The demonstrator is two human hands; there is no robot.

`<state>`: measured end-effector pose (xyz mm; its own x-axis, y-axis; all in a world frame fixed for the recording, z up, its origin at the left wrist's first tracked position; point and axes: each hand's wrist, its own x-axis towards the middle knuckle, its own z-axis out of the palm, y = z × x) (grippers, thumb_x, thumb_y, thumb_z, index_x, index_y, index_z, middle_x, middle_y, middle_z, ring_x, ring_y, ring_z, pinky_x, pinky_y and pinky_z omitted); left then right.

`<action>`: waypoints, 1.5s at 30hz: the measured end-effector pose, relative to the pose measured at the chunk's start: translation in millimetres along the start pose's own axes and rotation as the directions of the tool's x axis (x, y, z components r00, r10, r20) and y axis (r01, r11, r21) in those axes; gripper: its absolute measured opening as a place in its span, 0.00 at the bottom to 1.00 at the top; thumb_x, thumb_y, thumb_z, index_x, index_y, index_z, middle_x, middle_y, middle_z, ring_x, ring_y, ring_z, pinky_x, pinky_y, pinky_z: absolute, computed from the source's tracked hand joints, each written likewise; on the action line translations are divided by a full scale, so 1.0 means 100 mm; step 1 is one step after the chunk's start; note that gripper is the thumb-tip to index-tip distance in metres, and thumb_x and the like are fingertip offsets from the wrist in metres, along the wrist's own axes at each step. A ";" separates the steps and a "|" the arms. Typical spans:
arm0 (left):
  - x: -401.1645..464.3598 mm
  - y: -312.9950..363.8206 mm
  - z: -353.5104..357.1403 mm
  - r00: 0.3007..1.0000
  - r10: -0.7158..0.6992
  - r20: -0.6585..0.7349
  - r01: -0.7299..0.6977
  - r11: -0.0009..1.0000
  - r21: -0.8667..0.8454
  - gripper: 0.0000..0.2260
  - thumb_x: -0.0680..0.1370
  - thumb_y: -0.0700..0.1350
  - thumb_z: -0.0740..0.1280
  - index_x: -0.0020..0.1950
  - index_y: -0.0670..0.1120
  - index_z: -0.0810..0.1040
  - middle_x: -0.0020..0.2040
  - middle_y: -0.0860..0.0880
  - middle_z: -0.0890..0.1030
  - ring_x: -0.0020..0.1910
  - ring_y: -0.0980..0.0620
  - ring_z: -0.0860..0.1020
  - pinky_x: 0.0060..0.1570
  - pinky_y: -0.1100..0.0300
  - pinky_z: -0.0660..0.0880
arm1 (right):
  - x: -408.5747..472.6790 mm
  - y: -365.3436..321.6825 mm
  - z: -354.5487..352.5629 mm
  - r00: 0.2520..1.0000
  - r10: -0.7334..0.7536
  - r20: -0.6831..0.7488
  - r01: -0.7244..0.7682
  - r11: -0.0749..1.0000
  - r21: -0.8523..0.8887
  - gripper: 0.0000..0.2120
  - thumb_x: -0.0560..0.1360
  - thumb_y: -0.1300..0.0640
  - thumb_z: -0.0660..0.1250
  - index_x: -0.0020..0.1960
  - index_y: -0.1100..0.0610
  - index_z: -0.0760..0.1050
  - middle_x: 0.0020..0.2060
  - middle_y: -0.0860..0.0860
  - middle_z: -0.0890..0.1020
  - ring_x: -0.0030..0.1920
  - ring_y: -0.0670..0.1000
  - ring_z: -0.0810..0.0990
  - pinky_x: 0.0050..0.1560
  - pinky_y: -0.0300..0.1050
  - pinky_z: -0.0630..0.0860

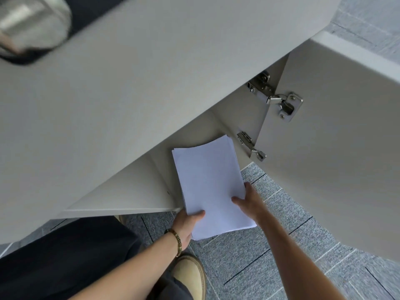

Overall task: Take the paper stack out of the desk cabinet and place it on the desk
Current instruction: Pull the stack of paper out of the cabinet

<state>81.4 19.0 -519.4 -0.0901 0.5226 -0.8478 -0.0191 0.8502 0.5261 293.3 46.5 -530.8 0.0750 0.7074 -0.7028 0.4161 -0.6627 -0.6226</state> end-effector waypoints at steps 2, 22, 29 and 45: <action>-0.09 0.05 -0.05 1.000 0.020 -0.017 -0.020 1.000 0.014 0.14 0.75 0.32 0.70 0.56 0.46 0.80 0.53 0.47 0.85 0.52 0.47 0.82 0.49 0.54 0.79 | -0.13 -0.02 -0.01 1.000 -0.010 -0.017 0.011 1.000 0.029 0.22 0.73 0.60 0.71 0.64 0.60 0.69 0.54 0.58 0.80 0.52 0.59 0.79 0.52 0.53 0.77; -2.30 1.02 -0.39 0.974 0.190 0.123 -0.203 0.973 0.113 0.16 0.74 0.34 0.73 0.60 0.42 0.79 0.55 0.43 0.85 0.54 0.42 0.84 0.58 0.46 0.79 | -2.43 -1.02 -0.57 0.954 -0.218 -0.204 0.232 0.971 0.052 0.24 0.72 0.57 0.69 0.65 0.60 0.67 0.59 0.58 0.79 0.58 0.61 0.78 0.54 0.52 0.75; -3.03 1.32 -0.39 0.953 0.219 0.210 -0.255 0.954 0.159 0.28 0.62 0.41 0.80 0.61 0.38 0.79 0.55 0.40 0.85 0.54 0.39 0.84 0.59 0.39 0.78 | -3.10 -1.21 -0.88 0.958 -0.211 -0.192 0.256 0.934 0.249 0.24 0.62 0.55 0.69 0.57 0.58 0.73 0.54 0.58 0.83 0.54 0.60 0.82 0.55 0.59 0.78; -4.28 1.24 -0.42 0.855 0.243 0.458 -0.295 0.955 0.045 0.16 0.75 0.35 0.72 0.63 0.40 0.79 0.58 0.42 0.85 0.58 0.41 0.83 0.63 0.45 0.76 | -4.49 -1.19 -1.23 0.898 -0.311 -0.310 0.403 0.865 0.300 0.22 0.62 0.52 0.72 0.55 0.54 0.76 0.52 0.56 0.84 0.51 0.57 0.84 0.55 0.57 0.79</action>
<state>76.2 -101.4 -88.5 0.3742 0.6824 -0.6279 0.0529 0.6603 0.7491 321.2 -162.0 -98.8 0.2191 0.9179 -0.3308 0.1184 -0.3615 -0.9248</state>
